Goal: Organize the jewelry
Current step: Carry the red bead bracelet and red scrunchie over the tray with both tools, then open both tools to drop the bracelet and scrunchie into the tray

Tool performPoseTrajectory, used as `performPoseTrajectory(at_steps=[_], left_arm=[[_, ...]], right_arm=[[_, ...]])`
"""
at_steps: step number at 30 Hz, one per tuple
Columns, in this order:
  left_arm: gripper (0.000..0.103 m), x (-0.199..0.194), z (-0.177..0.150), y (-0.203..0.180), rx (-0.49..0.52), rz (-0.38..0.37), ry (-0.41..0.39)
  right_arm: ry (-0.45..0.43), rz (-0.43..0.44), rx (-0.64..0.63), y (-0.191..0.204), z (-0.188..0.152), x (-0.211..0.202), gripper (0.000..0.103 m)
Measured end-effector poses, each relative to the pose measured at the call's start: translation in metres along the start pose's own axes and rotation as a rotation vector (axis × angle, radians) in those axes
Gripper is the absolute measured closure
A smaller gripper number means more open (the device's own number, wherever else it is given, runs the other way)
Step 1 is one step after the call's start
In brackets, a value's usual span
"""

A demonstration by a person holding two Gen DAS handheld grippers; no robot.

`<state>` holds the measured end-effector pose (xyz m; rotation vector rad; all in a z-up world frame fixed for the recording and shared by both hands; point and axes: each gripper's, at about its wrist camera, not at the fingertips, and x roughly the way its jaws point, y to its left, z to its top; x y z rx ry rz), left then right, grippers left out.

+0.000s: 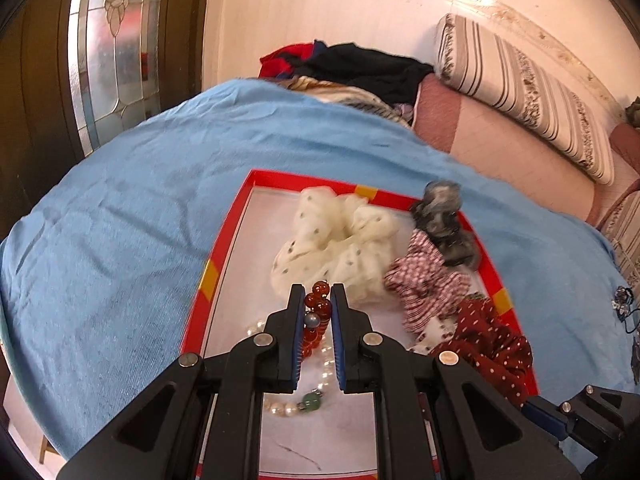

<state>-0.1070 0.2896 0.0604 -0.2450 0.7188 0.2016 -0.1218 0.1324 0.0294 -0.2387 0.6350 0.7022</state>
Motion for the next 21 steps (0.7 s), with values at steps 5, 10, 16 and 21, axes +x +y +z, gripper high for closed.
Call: performPoseTrajectory(at_steps=[5, 10, 16, 21], left_arm=[[0.091, 0.009, -0.006, 0.000, 0.001, 0.008, 0.035], [0.091, 0.016, -0.009, -0.002, 0.006, 0.014, 0.051], [0.091, 0.021, -0.010, -0.002, -0.002, 0.020, 0.068], [0.091, 0.025, -0.011, -0.005, 0.002, 0.026, 0.076]], right_arm=[[0.035, -0.018, 0.004, -0.003, -0.001, 0.018, 0.094], [0.056, -0.048, -0.003, -0.009, 0.000, 0.029, 0.094], [0.080, -0.075, -0.012, -0.015, -0.001, 0.039, 0.094], [0.089, -0.077, -0.010, -0.019, -0.002, 0.043, 0.093]])
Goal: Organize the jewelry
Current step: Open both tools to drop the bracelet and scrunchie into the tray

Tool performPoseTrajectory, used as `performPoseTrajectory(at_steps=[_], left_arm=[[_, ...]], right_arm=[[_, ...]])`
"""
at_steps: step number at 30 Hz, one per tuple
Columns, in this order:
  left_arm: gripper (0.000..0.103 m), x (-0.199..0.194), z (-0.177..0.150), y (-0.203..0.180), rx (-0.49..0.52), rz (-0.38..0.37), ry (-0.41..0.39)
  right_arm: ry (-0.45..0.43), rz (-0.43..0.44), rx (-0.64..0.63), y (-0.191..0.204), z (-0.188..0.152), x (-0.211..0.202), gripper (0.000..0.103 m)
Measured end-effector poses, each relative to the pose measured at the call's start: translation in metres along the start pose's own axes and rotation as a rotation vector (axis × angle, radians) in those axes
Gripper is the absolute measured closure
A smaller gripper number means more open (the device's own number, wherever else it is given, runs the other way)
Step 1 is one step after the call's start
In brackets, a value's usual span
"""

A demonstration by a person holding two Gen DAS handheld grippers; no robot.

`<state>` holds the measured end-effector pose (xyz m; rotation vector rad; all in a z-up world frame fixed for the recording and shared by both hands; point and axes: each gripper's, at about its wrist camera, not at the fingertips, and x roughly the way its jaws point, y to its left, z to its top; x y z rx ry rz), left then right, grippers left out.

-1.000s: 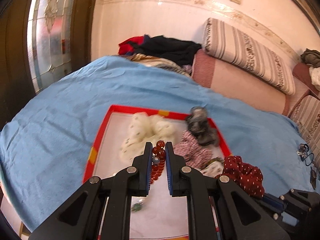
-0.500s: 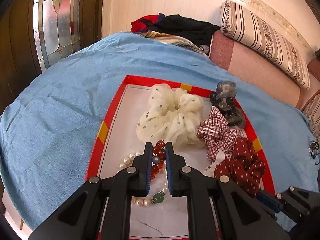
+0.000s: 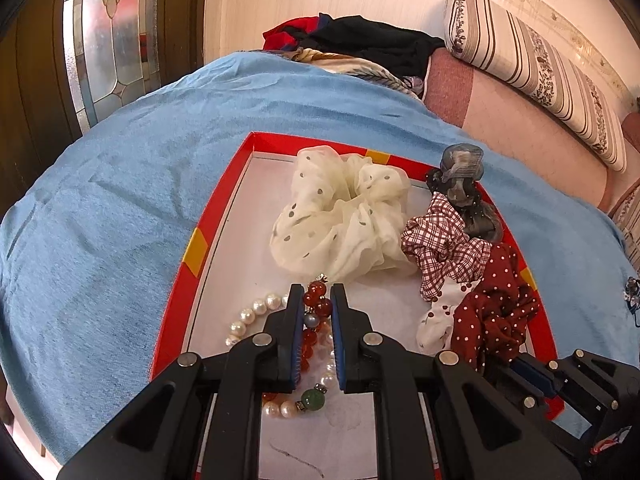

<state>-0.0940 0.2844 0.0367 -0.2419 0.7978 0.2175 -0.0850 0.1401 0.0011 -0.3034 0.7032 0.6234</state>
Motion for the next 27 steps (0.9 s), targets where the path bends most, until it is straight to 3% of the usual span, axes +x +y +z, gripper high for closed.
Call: performPoseTrajectory(at_steps=[11, 15, 19, 24, 27], left_arm=[[0.091, 0.001, -0.001, -0.002, 0.001, -0.009, 0.001], [0.088, -0.001, 0.000, -0.002, -0.002, -0.017, -0.007], [0.083, -0.004, 0.001, -0.005, 0.002, -0.023, -0.019], [0.066, -0.010, 0.004, -0.006, -0.012, -0.035, -0.048], [0.063, -0.016, 0.004, -0.007, -0.015, -0.037, -0.076]], right_arm=[[0.005, -0.006, -0.008, 0.003, -0.001, 0.000, 0.089], [0.006, -0.007, -0.009, 0.005, 0.000, -0.003, 0.077], [0.006, -0.003, -0.011, 0.006, 0.000, -0.008, 0.072], [-0.012, -0.008, -0.017, 0.007, 0.001, -0.022, 0.058], [-0.033, -0.015, -0.019, 0.007, 0.002, -0.033, 0.052]])
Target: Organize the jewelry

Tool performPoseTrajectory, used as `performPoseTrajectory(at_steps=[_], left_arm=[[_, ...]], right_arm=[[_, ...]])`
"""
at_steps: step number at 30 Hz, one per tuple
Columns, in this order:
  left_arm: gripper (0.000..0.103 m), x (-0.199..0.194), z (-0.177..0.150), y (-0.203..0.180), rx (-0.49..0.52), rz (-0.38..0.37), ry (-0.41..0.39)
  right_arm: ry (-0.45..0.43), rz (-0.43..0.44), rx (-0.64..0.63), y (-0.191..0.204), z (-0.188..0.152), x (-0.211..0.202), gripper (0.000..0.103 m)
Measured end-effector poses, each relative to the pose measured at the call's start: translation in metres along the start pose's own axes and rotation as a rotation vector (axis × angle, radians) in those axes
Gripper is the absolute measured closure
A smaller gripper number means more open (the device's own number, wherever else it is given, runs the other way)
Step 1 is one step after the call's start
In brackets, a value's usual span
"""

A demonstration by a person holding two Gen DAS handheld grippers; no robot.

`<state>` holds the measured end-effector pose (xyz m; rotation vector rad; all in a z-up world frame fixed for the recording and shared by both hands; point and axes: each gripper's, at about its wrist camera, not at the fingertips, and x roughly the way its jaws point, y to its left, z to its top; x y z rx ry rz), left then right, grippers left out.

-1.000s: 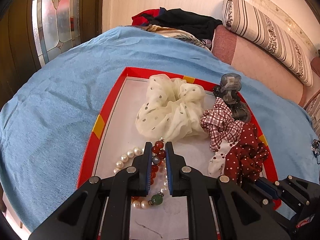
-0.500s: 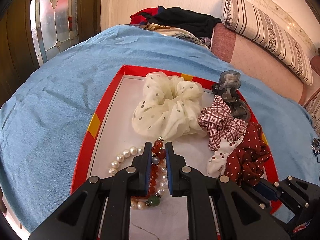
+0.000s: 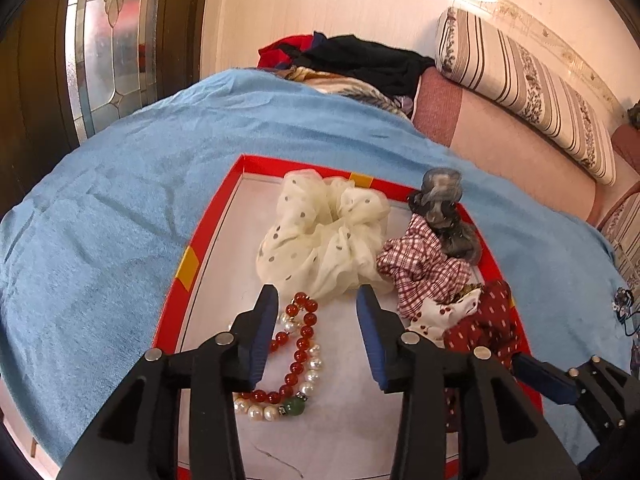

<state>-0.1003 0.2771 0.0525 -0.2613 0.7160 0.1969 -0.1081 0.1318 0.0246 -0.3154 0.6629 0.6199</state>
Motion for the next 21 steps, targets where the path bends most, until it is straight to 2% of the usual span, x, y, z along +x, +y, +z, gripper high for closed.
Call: performPoseTrajectory(at_steps=[7, 11, 14, 18, 21], left_arm=[[0.057, -0.012, -0.004, -0.008, 0.024, 0.008, -0.050], [0.045, -0.024, -0.009, -0.010, 0.013, 0.019, -0.084], [0.042, -0.035, -0.015, -0.011, 0.007, 0.035, -0.108], [0.031, -0.050, -0.022, -0.013, -0.006, 0.050, -0.139], [0.028, -0.061, -0.030, -0.012, -0.027, 0.054, -0.147]], right_arm=[[-0.037, -0.027, 0.000, -0.005, 0.001, -0.027, 0.045], [-0.051, -0.050, 0.005, -0.008, -0.001, -0.043, 0.040], [-0.067, -0.073, 0.004, -0.011, -0.005, -0.056, 0.036], [-0.082, -0.091, 0.009, -0.017, -0.007, -0.070, 0.033], [-0.089, -0.101, 0.017, -0.021, -0.009, -0.078, 0.032]])
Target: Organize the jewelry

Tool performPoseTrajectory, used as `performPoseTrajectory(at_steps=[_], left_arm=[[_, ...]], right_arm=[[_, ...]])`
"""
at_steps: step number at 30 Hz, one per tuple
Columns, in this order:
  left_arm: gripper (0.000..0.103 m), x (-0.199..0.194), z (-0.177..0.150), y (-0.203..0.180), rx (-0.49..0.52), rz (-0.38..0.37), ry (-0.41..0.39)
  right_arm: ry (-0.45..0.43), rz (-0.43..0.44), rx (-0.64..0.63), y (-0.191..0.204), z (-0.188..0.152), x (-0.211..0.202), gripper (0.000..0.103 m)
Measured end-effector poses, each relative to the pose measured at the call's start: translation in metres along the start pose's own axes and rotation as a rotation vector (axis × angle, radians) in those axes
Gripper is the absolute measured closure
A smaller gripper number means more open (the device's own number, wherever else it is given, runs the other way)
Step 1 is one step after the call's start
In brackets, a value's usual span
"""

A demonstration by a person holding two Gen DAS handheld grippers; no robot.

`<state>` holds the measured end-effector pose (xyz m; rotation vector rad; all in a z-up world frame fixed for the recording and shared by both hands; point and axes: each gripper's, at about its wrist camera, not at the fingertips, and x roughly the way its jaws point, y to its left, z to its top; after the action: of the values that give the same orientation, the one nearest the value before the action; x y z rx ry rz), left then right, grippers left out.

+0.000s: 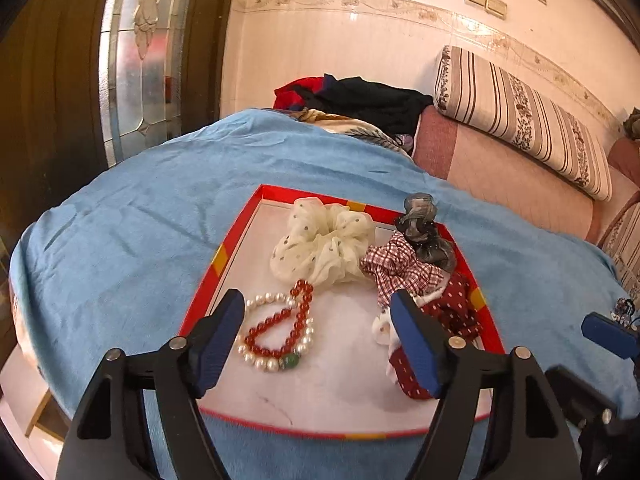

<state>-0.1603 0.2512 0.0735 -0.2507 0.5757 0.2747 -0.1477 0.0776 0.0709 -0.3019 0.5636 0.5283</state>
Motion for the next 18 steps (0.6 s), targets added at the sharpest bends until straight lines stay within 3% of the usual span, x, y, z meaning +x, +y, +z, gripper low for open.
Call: performPoseTrajectory(at_steps=[18], left_arm=[[0.011, -0.041, -0.018, -0.002, 0.006, 0.078, 0.002]], right_arm=[[-0.015, -0.012, 0.010, -0.007, -0.019, -0.026, 0.025]])
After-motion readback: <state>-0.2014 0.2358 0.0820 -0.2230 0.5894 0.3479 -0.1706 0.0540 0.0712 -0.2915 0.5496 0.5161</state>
